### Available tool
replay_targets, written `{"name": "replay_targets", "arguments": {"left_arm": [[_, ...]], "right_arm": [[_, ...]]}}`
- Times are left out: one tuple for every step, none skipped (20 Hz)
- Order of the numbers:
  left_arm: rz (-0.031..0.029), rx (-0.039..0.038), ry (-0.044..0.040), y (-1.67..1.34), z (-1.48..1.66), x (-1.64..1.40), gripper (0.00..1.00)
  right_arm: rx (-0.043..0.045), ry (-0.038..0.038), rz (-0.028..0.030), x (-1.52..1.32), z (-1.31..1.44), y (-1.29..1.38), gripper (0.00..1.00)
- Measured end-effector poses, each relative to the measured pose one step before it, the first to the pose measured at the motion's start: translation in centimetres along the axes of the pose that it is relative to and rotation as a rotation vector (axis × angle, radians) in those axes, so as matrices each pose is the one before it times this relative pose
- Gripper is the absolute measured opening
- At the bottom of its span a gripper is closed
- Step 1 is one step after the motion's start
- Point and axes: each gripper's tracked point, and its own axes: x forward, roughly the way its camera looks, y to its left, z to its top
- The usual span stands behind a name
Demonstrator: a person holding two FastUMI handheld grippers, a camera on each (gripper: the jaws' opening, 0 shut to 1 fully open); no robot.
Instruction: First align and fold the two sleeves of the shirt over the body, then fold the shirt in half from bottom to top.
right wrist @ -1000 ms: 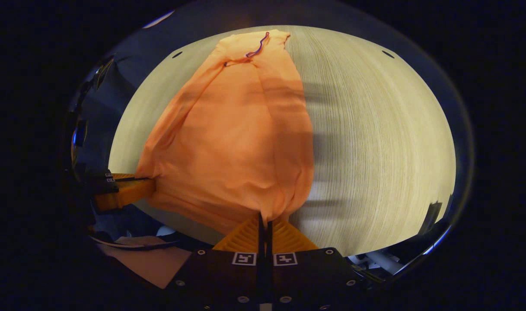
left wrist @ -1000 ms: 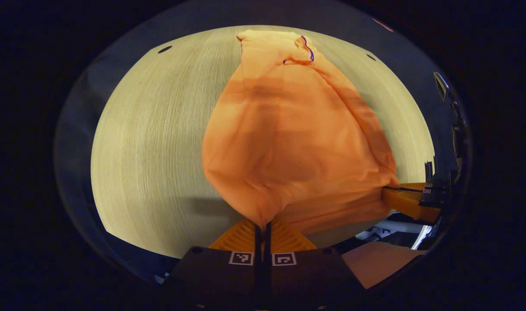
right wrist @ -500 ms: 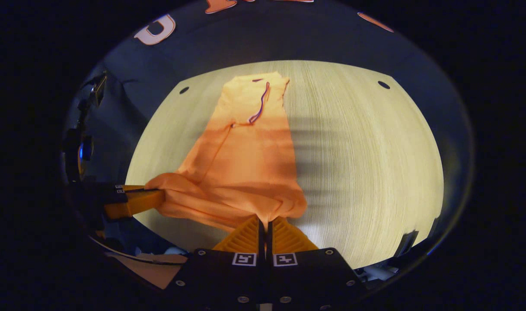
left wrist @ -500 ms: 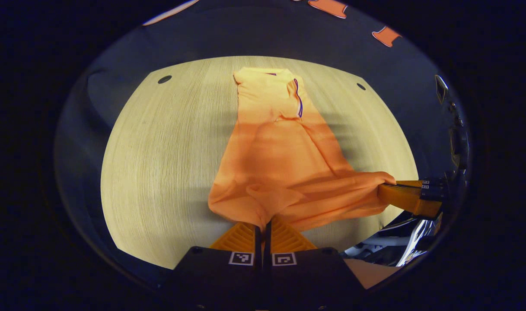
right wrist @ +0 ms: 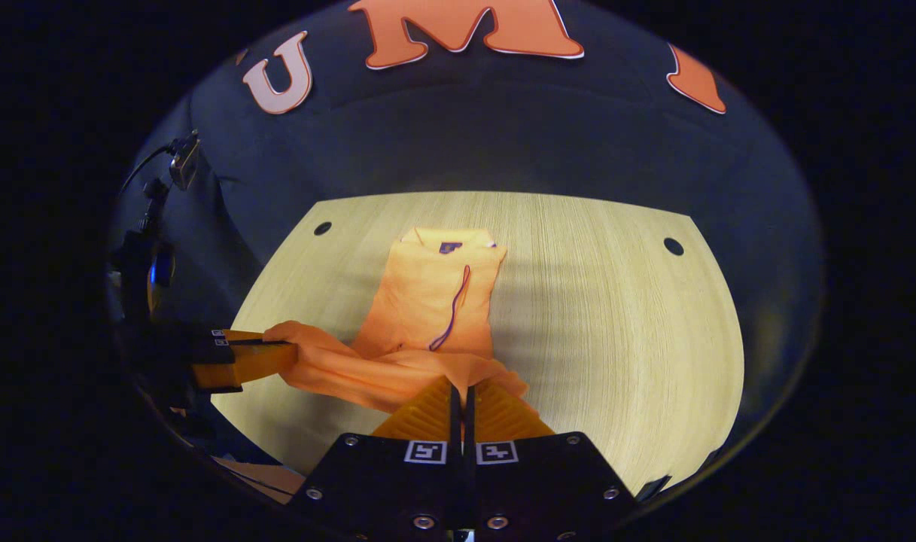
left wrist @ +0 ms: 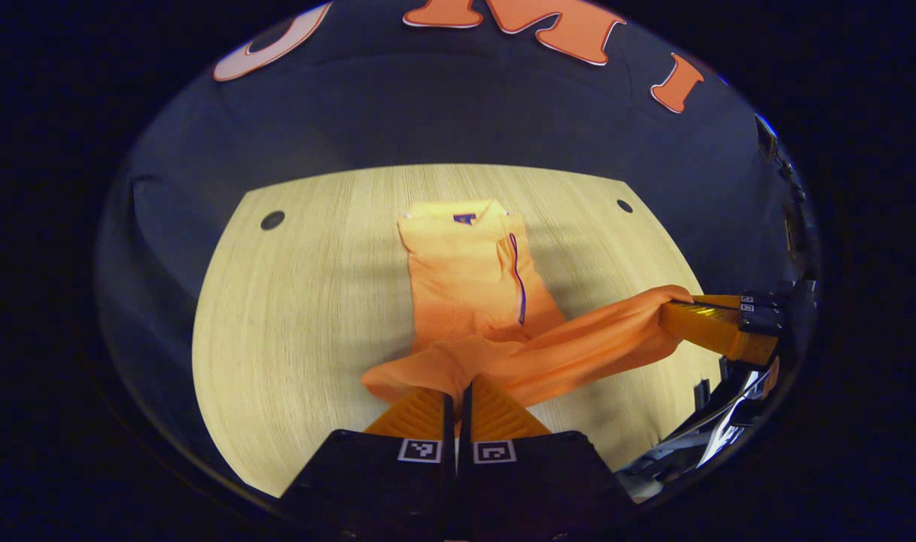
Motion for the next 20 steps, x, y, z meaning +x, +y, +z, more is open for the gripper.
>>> {"name": "replay_targets", "arguments": {"left_arm": [[-0.00121, -0.00350, -0.01181, 0.247, 1.588, 0.344, 0.01], [0.00486, -0.00528, -0.01078, 0.364, 1.382, 0.435, 0.01], [0.00277, -0.00478, -0.01353, 0.768, 1.252, 0.370, 0.01], [0.00630, -0.00483, -0.00643, 0.449, 1.338, 0.992, 0.01], [0.00578, -0.00150, -0.00507, 0.272, 1.063, 1.325, 0.01], [0.00876, 0.00055, -0.00457, 0.450, 0.952, 1.034, 0.01], [0.00642, 0.00052, -0.00525, 0.265, 0.679, 1.026, 0.01], [0.00832, -0.00230, -0.00128, 0.363, 0.774, 0.963, 0.01], [0.00469, -0.00540, -0.00212, 0.336, 0.859, 1.015, 0.01], [0.00624, -0.00537, -0.00336, 0.353, 0.745, 1.077, 0.01], [0.00586, -0.00136, -0.00278, 0.294, 0.695, 1.042, 0.01], [0.01042, 0.00387, -0.00193, 0.425, 0.617, 1.121, 0.01], [0.01079, 0.00668, 0.00002, 0.353, 0.441, 1.242, 0.01], [0.01110, 0.00669, 0.00585, 0.349, 0.114, 1.054, 0.01], [0.00955, 0.00334, 0.00653, 0.211, 0.114, 1.159, 0.01], [0.00998, 0.00398, 0.01026, 0.130, -0.126, 0.832, 0.01], [0.00454, -0.00233, 0.01128, 0.069, -0.100, 0.512, 0.01], [0.00391, -0.00572, 0.00906, -0.040, -0.255, 0.811, 0.01], [-0.00444, -0.00621, 0.00569, -0.108, -0.245, 0.943, 0.01], [-0.01226, -0.00462, 0.00934, -0.211, -0.279, 0.431, 0.03]], "right_arm": [[0.00035, -0.01217, -0.00235, 0.276, 1.327, -0.107, 0.00], [-0.00233, -0.01176, -0.00320, 0.479, 1.034, -0.175, 0.00], [0.00395, -0.01171, -0.00209, 0.962, 1.026, -0.397, 0.00], [0.00940, -0.00641, -0.00172, 0.955, 0.905, -0.230, 0.00], [0.00783, -0.00417, -0.00145, 0.969, 0.755, -0.095, 0.00], [0.00300, -0.00185, -0.00070, 1.063, 0.669, -0.129, 0.00], [0.00206, 0.00143, -0.00421, 1.205, 0.664, -0.069, 0.00], [0.00011, -0.00281, -0.00115, 1.187, 0.754, -0.085, 0.00], [0.00241, -0.00017, -0.00563, 1.233, 0.623, -0.209, 0.00], [0.00771, -0.00062, -0.00198, 1.232, 0.643, -0.177, 0.00], [0.01341, 0.00294, -0.00232, 1.315, 0.360, -0.114, 0.00], [0.01075, 0.00517, 0.00092, 1.322, 0.446, -0.034, 0.00], [0.00743, 0.01003, 0.00136, 1.137, 0.079, -0.045, 0.00], [0.00443, 0.00489, -0.00087, 1.406, -0.133, -0.163, 0.00], [-0.00374, 0.00773, -0.00347, 1.356, -0.031, -0.170, 0.00], [-0.00154, -0.00216, -0.00409, 1.321, 0.036, -0.117, 0.00], [-0.00379, -0.00021, -0.00489, 1.255, -0.136, -0.056, 0.00], [0.00094, 0.00327, -0.00991, 0.929, -0.180, -0.235, 0.02], [0.00324, 0.01083, -0.01355, 0.602, -0.306, -0.215, 0.02], [0.00096, 0.00588, -0.00799, 0.901, -0.336, -0.088, 0.02]]}}
